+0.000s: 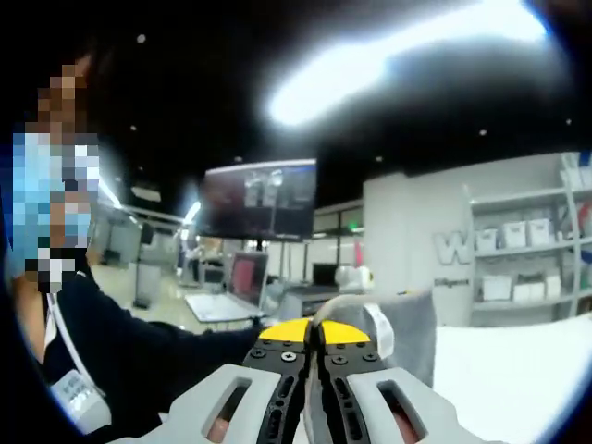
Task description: Open the folded towel by lifting each exposed corner and separating the folded layers until the towel lies flat within the target outline without major curled edges
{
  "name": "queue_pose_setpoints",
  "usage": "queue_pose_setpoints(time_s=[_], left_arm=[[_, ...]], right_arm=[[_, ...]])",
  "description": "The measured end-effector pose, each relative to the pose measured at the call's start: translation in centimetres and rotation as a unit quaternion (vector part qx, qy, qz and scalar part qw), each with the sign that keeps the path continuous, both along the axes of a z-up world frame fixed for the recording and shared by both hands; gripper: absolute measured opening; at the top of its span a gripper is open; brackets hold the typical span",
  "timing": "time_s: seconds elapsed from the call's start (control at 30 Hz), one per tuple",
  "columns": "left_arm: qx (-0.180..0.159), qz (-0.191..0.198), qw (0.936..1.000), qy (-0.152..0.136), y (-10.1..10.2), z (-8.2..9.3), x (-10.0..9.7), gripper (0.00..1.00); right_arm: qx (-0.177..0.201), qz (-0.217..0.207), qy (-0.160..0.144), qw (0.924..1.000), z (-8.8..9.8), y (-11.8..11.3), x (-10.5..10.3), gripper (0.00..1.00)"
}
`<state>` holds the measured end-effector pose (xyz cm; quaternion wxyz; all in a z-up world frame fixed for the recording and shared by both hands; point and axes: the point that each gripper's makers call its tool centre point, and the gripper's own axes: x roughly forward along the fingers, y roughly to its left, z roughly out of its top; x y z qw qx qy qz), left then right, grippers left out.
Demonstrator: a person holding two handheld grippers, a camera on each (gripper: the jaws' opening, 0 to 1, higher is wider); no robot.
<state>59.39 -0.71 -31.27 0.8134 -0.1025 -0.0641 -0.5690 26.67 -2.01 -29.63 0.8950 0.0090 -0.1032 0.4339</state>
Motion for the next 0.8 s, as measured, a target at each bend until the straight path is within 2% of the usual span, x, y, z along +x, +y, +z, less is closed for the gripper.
queue_pose_setpoints(time_s=[0.5, 0.8], left_arm=[[0.007, 0.017, 0.9998, -0.006, 2.8, -0.5, -0.7, 0.01], [-0.028, 0.022, 0.9993, 0.011, 6.2, -1.0, -0.1, 0.01]], right_arm=[[-0.018, 0.025, -0.01, 0.9995, 0.5, 4.3, -0.1, 0.0], [-0.028, 0.044, -0.022, 0.9984, 0.8, 7.5, 0.2, 0.0]])
